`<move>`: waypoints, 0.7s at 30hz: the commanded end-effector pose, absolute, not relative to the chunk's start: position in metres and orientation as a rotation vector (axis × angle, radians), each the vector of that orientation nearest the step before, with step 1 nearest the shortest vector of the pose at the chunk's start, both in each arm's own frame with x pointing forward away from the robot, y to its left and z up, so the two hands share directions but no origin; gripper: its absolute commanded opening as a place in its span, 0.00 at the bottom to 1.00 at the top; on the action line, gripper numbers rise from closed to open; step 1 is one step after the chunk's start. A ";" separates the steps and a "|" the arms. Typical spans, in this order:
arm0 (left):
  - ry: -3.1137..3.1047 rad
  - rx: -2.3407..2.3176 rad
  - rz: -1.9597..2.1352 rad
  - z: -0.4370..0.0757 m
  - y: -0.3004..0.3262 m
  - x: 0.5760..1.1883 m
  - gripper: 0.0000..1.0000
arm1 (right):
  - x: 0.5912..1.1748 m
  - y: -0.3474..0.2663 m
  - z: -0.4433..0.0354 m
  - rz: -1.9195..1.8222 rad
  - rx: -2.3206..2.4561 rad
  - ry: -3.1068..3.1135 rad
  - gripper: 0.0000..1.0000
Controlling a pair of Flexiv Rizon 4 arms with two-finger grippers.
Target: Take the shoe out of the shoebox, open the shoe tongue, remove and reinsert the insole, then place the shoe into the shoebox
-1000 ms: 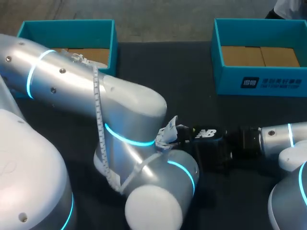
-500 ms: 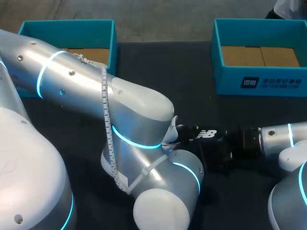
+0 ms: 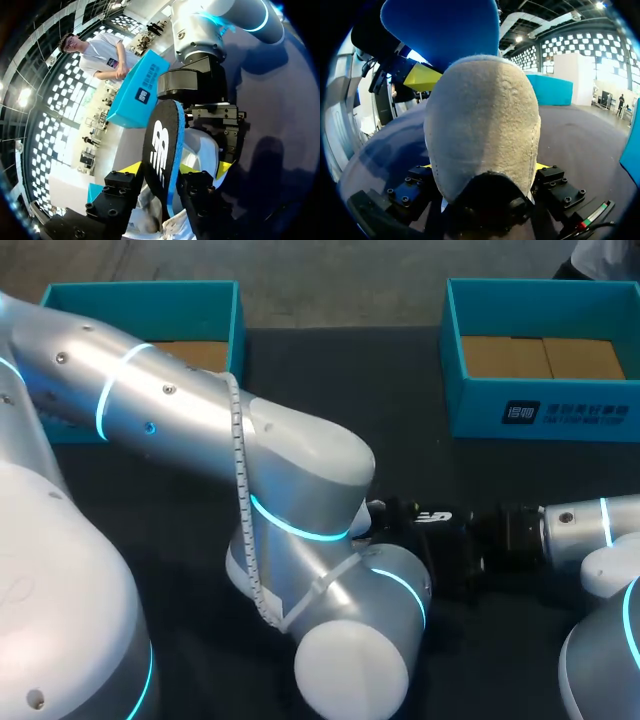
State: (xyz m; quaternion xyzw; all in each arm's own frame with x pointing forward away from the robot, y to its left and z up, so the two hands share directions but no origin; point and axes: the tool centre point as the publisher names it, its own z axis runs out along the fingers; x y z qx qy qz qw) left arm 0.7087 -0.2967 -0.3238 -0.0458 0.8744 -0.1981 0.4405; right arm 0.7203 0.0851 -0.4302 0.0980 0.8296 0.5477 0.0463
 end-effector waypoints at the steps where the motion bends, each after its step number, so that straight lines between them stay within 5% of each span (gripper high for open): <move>1: 2.167 -0.112 -0.497 -0.326 -0.296 0.708 0.39 | 0.720 0.086 -0.430 1.667 0.300 2.536 0.00; 21: 2.154 -0.114 -0.500 -0.327 -0.290 0.703 0.34 | 0.720 0.086 -0.430 1.667 0.300 2.536 0.00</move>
